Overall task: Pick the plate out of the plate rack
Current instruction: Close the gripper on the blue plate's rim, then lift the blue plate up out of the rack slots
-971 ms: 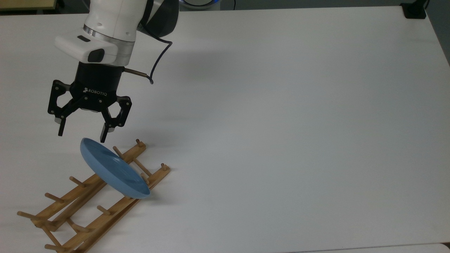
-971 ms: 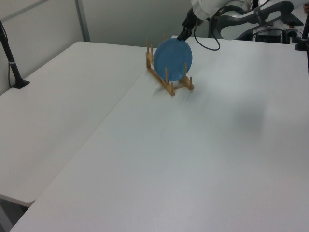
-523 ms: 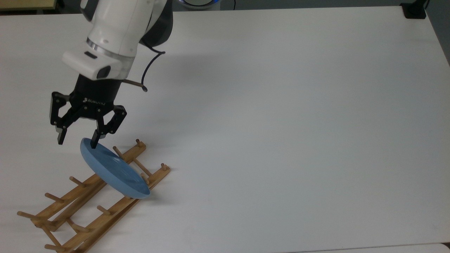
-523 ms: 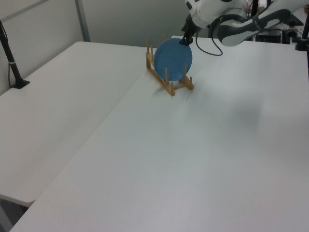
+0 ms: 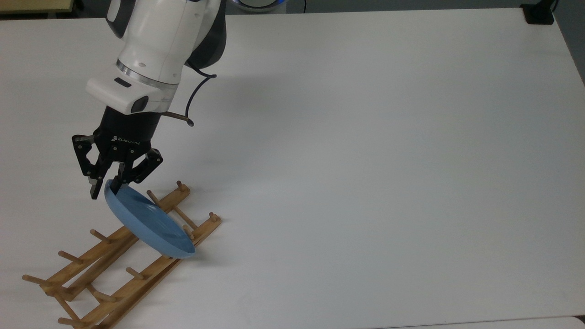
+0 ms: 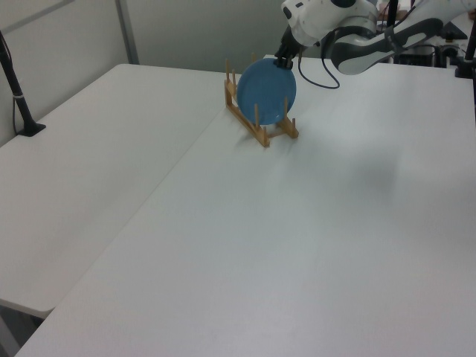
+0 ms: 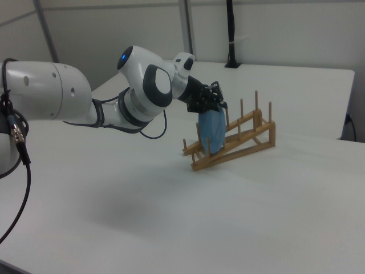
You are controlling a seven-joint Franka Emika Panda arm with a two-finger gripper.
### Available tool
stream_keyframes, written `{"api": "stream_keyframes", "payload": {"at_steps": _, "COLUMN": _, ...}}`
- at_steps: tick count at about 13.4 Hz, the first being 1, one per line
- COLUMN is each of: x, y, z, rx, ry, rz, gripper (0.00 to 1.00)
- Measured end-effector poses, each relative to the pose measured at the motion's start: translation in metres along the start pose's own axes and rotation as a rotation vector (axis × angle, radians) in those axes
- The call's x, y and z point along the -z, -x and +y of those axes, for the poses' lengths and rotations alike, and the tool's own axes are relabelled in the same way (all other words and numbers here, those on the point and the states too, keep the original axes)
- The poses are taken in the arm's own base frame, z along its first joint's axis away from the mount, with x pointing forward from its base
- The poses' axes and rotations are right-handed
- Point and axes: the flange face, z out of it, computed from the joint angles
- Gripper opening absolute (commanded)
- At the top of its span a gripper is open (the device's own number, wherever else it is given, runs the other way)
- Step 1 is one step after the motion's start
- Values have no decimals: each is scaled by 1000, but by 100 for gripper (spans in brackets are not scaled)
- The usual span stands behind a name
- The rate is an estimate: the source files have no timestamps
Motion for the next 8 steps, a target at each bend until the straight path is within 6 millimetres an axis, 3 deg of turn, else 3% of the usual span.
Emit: {"api": "stream_keyframes", "payload": {"at_steps": 8, "x": 3, "y": -4, "z": 4, "rx": -3, "ry": 7, "rz": 10, "gripper": 5}}
